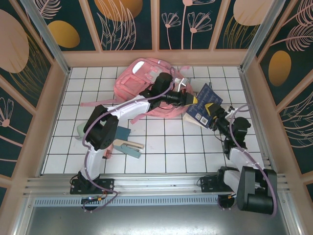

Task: Pack the student bag
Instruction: Pass the book.

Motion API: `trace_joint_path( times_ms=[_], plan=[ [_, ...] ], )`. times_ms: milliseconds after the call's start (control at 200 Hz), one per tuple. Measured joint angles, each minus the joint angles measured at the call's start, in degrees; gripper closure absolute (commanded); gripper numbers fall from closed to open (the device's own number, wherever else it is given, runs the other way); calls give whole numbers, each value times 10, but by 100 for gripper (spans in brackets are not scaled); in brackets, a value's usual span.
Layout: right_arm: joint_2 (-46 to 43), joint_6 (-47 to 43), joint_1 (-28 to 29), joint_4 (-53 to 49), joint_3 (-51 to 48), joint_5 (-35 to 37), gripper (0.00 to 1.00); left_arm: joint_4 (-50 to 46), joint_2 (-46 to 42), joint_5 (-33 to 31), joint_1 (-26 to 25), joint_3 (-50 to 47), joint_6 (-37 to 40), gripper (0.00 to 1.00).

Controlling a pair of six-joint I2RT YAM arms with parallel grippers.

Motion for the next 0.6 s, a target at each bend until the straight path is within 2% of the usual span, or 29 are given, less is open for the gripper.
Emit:
trace_joint_path(
  times_ms=[245, 285, 320, 375, 505, 601],
  plan=[
    [-12, -10, 13, -9, 4, 8, 76, -6, -16, -1, 5, -9, 17, 100],
    [-19, -17, 13, -18, 7, 9, 80, -12, -19, -4, 5, -10, 24, 97],
    [-27, -28, 14, -28, 9, 9, 87, -17, -21, -6, 5, -10, 30, 89],
    [-40, -40, 14, -48, 15, 11, 100, -28, -24, -12, 6, -10, 42, 67],
    [-74, -102, 15, -145, 44, 45, 100, -97, -35, -35, 12, -7, 94, 44],
    [-101, -158, 14, -244, 73, 85, 100, -179, -41, -94, 24, 21, 158, 34]
  ],
)
